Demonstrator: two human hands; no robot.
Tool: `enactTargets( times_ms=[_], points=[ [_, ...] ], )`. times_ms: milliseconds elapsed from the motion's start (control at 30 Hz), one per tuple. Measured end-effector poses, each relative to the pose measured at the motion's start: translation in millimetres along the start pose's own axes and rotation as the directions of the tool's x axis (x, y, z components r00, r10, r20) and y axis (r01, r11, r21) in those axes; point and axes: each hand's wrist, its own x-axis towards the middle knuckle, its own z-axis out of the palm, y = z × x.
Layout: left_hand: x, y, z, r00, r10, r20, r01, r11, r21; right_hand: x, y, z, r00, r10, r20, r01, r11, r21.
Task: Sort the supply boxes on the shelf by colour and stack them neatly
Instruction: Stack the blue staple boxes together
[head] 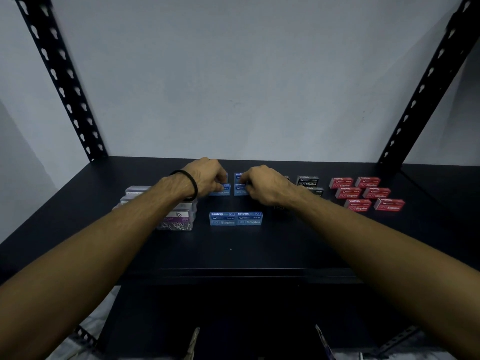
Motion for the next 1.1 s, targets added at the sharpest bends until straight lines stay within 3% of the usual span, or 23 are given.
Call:
enactTargets(
  times_ms=[433,1100],
  points=[
    [2,7,2,0.999,0.038,0.006,-0.038,0.999,-0.027,-3,4,0,1.0,-0.028,0.009,0.027,0.994,0.103],
    [-22,18,-3,0.99,0.094,0.102,-0.089,0.995,-0.045,-26,-5,-2,0.996,-0.083,0.039,0.078,0.989,0.125]
  ],
)
